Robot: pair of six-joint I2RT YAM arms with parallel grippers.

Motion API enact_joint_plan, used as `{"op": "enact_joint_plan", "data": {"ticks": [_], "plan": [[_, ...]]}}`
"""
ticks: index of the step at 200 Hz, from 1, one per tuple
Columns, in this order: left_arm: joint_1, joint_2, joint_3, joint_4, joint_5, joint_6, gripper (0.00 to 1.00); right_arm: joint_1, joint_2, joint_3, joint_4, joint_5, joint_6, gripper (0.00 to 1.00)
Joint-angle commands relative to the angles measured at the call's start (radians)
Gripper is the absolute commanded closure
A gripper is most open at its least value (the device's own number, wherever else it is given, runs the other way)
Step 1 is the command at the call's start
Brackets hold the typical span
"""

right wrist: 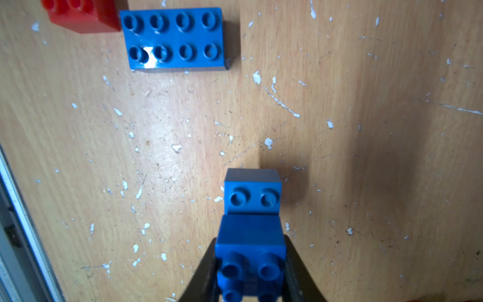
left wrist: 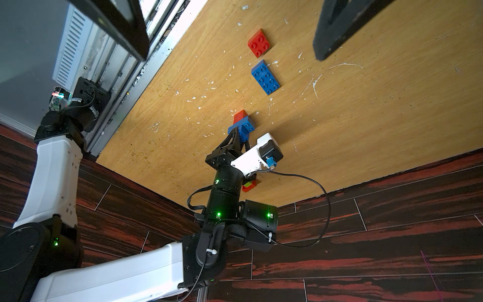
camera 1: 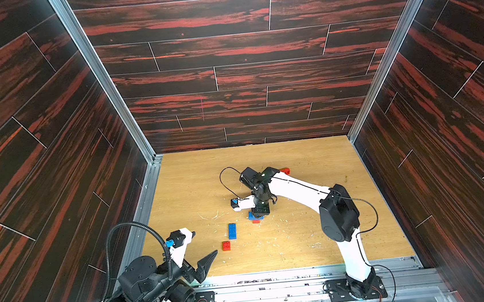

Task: Assemble the letter f with lego
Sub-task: Assemble the lego brick with the lego brick.

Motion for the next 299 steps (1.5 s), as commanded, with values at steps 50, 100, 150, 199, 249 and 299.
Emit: {"op": "enact_joint_plan", "data": {"ticks": [50,100,150,199,249,299], "plan": [[-0.003,0.007,0.007,0.003,0.000,0.000,0.00,-0.004,0.124,0.068,-0.148,-0.026,-0.003,0.68],[-0.003,0.004,0.005,0.003,-0.001,-0.002,0.00,0.004,0.184,0.084,-0.183,0.001,0.012,0.68],[-0.003,0.004,0.007,0.004,0.001,-0.002,0.00,0.022,0.225,0.089,-0.175,0.043,0.030,0.68],[-0.003,0.010,0.006,0.003,0.002,-0.001,0.00,0.022,0.193,0.065,-0.139,0.062,0.058,0.68],[-0.003,0.017,0.006,0.003,0.002,-0.001,0.00,0.025,0.130,0.080,-0.120,0.072,0.084,0.65],[-0.003,0.016,0.006,0.003,0.001,-0.001,0.00,0.031,0.111,0.089,-0.134,0.076,0.087,0.63]]}}
